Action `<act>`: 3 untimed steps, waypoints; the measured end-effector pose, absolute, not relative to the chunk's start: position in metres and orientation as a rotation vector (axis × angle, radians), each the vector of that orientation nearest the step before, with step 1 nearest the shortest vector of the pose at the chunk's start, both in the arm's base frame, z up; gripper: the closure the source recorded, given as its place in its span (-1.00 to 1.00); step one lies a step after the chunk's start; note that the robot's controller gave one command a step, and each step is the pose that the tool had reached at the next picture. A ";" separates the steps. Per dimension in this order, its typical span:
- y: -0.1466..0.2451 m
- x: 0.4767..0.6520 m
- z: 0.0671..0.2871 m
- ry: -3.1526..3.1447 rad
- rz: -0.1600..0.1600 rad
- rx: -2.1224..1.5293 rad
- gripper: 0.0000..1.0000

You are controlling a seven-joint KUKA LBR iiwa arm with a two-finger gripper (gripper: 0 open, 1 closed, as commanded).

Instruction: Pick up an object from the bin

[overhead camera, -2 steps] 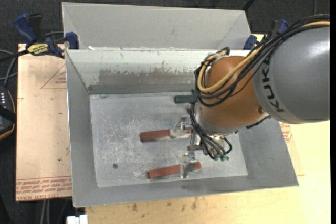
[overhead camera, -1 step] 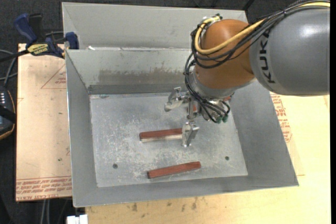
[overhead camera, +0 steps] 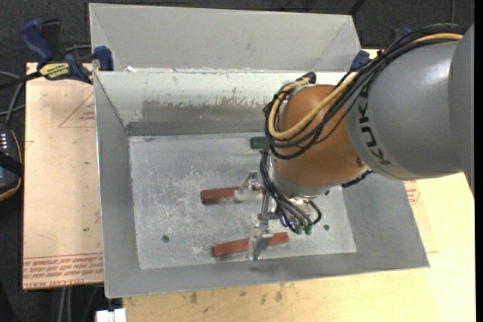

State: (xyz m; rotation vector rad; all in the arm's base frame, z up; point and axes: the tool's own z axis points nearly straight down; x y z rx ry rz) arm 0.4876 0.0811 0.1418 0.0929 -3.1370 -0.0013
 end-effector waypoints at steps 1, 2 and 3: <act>0.063 0.577 0.076 -3.124 -0.002 0.399 -1.00; 0.060 0.504 0.078 -3.163 -0.006 0.191 1.00; 0.060 0.504 0.078 -3.163 -0.006 0.190 1.00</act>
Offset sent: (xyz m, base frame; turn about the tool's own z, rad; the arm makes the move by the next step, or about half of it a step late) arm 0.0084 -0.0235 -0.0718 -0.0619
